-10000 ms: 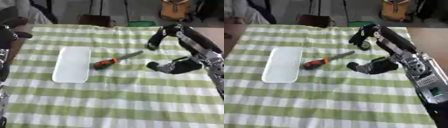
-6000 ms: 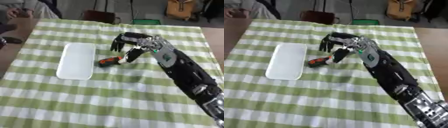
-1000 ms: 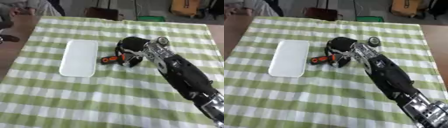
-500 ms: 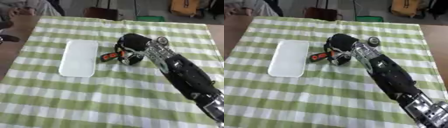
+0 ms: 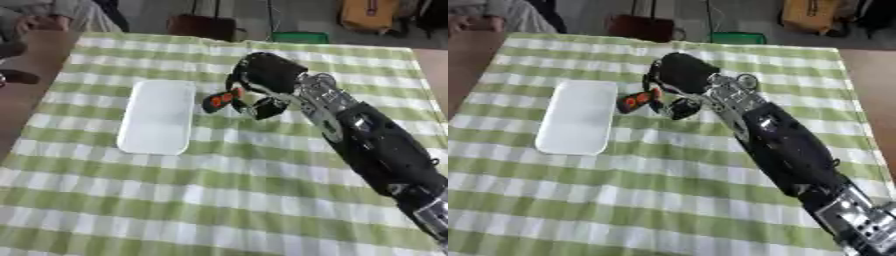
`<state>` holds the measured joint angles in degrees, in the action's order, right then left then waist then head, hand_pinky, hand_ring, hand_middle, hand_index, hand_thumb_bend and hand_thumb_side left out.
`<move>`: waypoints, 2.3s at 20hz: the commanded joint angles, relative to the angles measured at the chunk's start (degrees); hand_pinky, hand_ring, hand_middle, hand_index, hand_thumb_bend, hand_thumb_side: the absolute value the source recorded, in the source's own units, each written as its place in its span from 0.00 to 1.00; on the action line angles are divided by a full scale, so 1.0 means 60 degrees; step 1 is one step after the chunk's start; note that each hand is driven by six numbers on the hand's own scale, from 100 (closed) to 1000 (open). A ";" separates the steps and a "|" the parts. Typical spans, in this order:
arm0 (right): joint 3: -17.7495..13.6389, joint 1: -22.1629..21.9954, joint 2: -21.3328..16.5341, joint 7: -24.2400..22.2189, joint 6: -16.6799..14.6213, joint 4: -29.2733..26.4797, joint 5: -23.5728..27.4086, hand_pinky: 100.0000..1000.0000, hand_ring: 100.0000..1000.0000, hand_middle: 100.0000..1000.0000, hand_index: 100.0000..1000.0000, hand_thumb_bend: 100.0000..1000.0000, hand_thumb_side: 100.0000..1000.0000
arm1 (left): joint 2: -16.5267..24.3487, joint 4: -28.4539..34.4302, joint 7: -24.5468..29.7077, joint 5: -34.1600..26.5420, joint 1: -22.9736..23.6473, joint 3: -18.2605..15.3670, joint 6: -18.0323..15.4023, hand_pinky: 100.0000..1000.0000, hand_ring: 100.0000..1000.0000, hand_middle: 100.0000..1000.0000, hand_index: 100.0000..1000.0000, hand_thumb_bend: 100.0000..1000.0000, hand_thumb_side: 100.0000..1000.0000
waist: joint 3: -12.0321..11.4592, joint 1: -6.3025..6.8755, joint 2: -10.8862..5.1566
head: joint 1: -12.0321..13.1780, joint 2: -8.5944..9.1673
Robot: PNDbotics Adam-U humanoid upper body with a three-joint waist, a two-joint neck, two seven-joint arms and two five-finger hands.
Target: Pick up objects on the table and place them in the box.
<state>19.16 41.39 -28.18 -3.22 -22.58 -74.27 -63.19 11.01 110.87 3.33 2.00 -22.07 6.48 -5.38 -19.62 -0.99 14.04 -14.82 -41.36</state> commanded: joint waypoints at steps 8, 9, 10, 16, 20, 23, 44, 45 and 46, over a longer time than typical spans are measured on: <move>0.0047 0.0457 -0.0334 -0.0196 0.0251 -0.0945 0.0644 0.66 0.48 0.26 0.39 0.12 0.12 | -0.0014 0.0223 0.0131 -0.0144 -0.0249 0.0086 -0.0001 0.58 0.77 0.83 0.82 0.54 0.75 | -0.0331 -0.0041 -0.0294 | -0.0158 0.0001; 0.0053 0.0485 -0.0328 -0.0203 0.0254 -0.0991 0.0670 0.66 0.48 0.27 0.39 0.11 0.13 | -0.0033 0.0229 0.0153 -0.0161 -0.0274 0.0113 -0.0003 0.58 0.77 0.83 0.82 0.54 0.75 | -0.0433 -0.0082 -0.0314 | -0.0177 0.0006; 0.0058 0.0505 -0.0328 -0.0207 0.0263 -0.1032 0.0689 0.66 0.48 0.27 0.39 0.11 0.13 | -0.0050 0.0232 0.0181 -0.0182 -0.0299 0.0145 -0.0002 0.58 0.77 0.83 0.82 0.54 0.75 | -0.0521 -0.0117 -0.0329 | -0.0197 0.0010; 0.0124 0.0558 -0.0347 -0.0176 0.0243 -0.1280 0.0610 0.67 0.50 0.28 0.40 0.10 0.13 | -0.0137 0.0239 0.0364 -0.0308 -0.0440 0.0322 0.0002 0.58 0.77 0.83 0.82 0.55 0.75 | -0.0919 -0.0350 -0.0414 | -0.0267 0.0050; 0.0163 0.0516 -0.0297 -0.0130 0.0190 -0.1266 0.0402 0.68 0.51 0.29 0.41 0.09 0.14 | -0.0224 0.0246 0.0508 -0.0372 -0.0566 0.0466 0.0004 0.58 0.77 0.83 0.82 0.55 0.74 | -0.1235 -0.0594 -0.0476 | -0.0292 0.0095; 0.0178 0.0495 -0.0240 -0.0072 0.0138 -0.1128 0.0209 0.68 0.51 0.30 0.42 0.09 0.13 | -0.0282 0.0252 0.0583 -0.0449 -0.0643 0.0533 0.0000 0.58 0.77 0.83 0.82 0.56 0.74 | -0.1443 -0.0729 -0.0496 | -0.0321 0.0139; -0.0054 0.0276 0.0159 0.0246 -0.0447 0.1762 -0.1905 0.71 0.60 0.39 0.47 0.07 0.14 | -0.0453 0.0387 0.0828 -0.0637 -0.0883 0.0729 0.0006 0.58 0.77 0.83 0.82 0.56 0.75 | -0.1939 -0.0970 -0.0066 | -0.0334 0.0251; -0.0073 0.0271 0.0181 0.0245 -0.0457 0.1843 -0.1949 0.72 0.60 0.40 0.47 0.09 0.15 | -0.0449 0.0391 0.0827 -0.0636 -0.0876 0.0726 0.0007 0.58 0.77 0.83 0.82 0.56 0.75 | -0.1932 -0.0963 -0.0060 | -0.0331 0.0242; -0.0079 0.0259 0.0207 0.0240 -0.0483 0.1896 -0.1975 0.72 0.61 0.41 0.48 0.14 0.16 | -0.0441 0.0397 0.0819 -0.0635 -0.0873 0.0716 0.0007 0.58 0.77 0.83 0.82 0.56 0.75 | -0.1910 -0.0956 -0.0055 | -0.0329 0.0246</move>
<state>18.73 43.14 -26.40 -1.59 -25.41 -64.74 -73.72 8.02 112.15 8.23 -1.53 -26.44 10.90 -5.28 -31.11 -7.37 14.09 -16.91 -40.25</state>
